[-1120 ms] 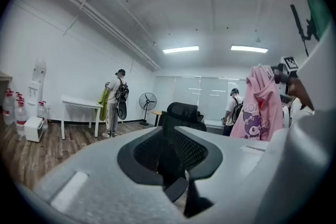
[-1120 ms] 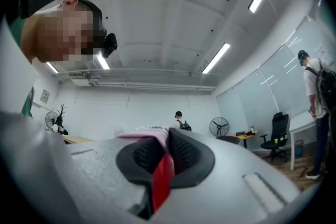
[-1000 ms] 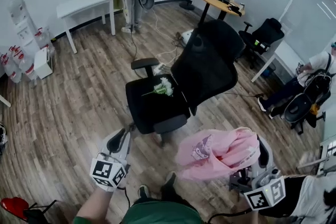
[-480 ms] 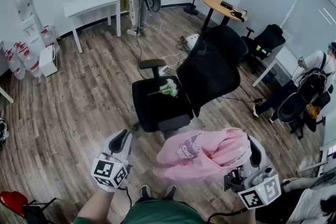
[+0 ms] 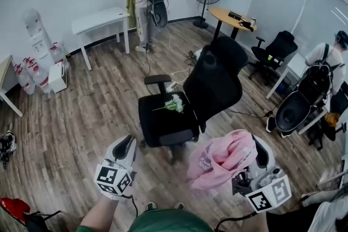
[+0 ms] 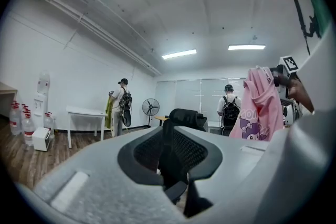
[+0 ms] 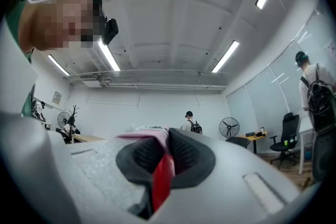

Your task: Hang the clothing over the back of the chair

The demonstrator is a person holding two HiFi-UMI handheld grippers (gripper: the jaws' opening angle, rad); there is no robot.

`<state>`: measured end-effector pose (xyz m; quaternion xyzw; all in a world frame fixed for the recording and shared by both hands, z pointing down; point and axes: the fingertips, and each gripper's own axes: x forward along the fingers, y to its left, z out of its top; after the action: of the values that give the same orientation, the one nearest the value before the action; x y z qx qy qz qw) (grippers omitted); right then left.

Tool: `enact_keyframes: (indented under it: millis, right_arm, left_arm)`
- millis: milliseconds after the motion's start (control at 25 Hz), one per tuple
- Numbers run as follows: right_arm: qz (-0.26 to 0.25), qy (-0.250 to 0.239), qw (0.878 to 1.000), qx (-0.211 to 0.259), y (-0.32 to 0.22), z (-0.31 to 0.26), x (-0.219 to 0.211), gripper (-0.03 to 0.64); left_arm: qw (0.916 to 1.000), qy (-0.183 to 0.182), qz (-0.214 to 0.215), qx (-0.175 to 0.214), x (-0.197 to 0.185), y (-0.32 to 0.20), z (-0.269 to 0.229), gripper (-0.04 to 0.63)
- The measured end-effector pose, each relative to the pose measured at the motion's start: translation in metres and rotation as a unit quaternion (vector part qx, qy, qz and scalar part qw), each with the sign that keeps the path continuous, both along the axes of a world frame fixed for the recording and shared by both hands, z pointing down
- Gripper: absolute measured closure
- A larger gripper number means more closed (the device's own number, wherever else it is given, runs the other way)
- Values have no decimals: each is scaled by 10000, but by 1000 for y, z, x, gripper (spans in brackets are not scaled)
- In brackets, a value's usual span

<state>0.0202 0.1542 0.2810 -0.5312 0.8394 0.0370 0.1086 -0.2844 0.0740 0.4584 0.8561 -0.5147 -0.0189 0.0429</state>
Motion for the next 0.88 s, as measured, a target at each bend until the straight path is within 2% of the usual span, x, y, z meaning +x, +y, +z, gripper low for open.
enact_keyframes:
  millis: [240,400,640,880]
  right_arm:
    - [-126,-182,9996,157,-10,-8,59,598]
    - [-138,-312,9992,230,-17,-11,87,598]
    - [-102,-393,9986,349,-38,-18,117,598]
    - [-111,-155,9992,363,-92,-28,119,598]
  left_arm:
    - [9993,-122,-120,325,50,9,-29,529]
    - [9984,-273,-196,465,71,20,-37,531]
    - [9981,-374,-271,402,87,10,-30,531]
    - [9989,-312,-229,266,91,-43,-17,535]
